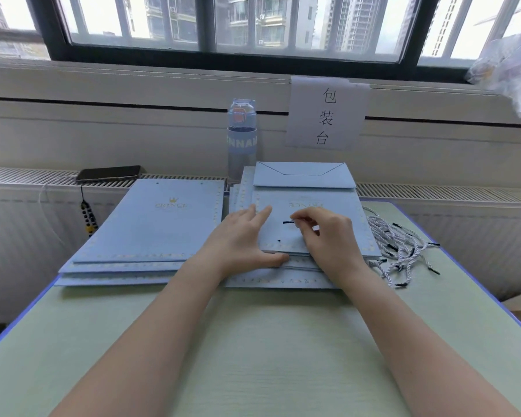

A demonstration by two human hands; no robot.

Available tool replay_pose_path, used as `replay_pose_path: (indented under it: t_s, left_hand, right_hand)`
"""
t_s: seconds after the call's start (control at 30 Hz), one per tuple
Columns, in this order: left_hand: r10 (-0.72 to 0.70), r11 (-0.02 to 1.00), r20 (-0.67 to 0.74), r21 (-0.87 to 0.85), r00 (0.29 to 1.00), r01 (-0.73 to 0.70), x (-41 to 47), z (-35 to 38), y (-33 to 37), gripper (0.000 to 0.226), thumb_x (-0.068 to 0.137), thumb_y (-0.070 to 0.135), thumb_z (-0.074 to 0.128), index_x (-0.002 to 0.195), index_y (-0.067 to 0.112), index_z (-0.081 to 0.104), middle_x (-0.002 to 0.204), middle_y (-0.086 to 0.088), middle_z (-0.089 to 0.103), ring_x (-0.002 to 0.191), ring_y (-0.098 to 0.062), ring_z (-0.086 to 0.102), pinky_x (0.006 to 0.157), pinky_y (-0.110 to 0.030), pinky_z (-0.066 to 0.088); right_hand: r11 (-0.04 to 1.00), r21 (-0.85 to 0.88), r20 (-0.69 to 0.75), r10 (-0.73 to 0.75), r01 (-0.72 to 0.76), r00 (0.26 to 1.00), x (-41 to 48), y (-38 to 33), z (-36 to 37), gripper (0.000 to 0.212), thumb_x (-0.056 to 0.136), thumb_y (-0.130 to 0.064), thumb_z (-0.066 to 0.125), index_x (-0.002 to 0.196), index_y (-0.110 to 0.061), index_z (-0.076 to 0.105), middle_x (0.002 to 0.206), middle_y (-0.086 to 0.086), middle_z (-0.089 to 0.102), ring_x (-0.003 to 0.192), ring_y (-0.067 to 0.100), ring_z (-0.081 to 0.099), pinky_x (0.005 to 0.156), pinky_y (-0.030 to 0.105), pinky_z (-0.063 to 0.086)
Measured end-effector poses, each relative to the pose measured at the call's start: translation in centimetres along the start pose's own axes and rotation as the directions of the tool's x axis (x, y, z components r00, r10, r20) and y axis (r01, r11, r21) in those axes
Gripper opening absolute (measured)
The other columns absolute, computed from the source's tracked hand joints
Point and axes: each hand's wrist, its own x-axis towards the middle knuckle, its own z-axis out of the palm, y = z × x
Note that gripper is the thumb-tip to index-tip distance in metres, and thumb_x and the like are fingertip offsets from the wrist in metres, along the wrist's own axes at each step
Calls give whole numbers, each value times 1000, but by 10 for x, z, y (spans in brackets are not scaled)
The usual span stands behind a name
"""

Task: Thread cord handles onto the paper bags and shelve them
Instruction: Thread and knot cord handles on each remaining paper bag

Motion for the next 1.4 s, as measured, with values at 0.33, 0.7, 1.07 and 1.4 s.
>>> replay_pose_path:
  t_s: [0.33, 0.7, 1.07, 1.4]
  left_hand:
    - [-19, 989, -25, -144, 1000, 15, -3, -8, 1, 55, 87, 43, 51, 140, 32, 41, 144, 7, 45, 130, -13, 40, 102, -33, 37]
    - [20, 883, -187, -458, 982, -105, -5, -13, -12, 32, 61, 57, 76, 83, 33, 76, 89, -1, 74, 90, -18, 68, 87, -41, 53]
    - [85, 923, -187, -354, 979, -148, -3, -9, -6, 24, 67, 42, 80, 85, 27, 78, 97, 8, 73, 93, -2, 66, 87, -34, 52]
    - [94, 927, -193, -342, 977, -156, -2, -8, -7, 34, 65, 57, 75, 86, 31, 77, 94, 7, 74, 93, -7, 67, 86, -36, 52]
  right_hand:
    - [999, -17, 41, -31, 32, 999, 1, -2, -4, 12, 87, -5, 64, 93, -8, 74, 89, 7, 71, 78, 14, 61, 68, 5, 39]
    - [998, -15, 156, -56, 59, 986, 0, -1, -5, 15, 89, -6, 61, 90, -12, 75, 90, 1, 66, 80, 17, 59, 72, 25, 46]
    - [980, -124, 280, -117, 157, 953, 3, -1, -13, 20, 90, 6, 52, 90, -7, 67, 88, -1, 56, 73, 15, 48, 69, 24, 39]
    - [995, -24, 237, -91, 99, 967, 1, -1, -8, 17, 89, -1, 58, 89, -10, 72, 87, 2, 66, 77, 14, 56, 70, 9, 38]
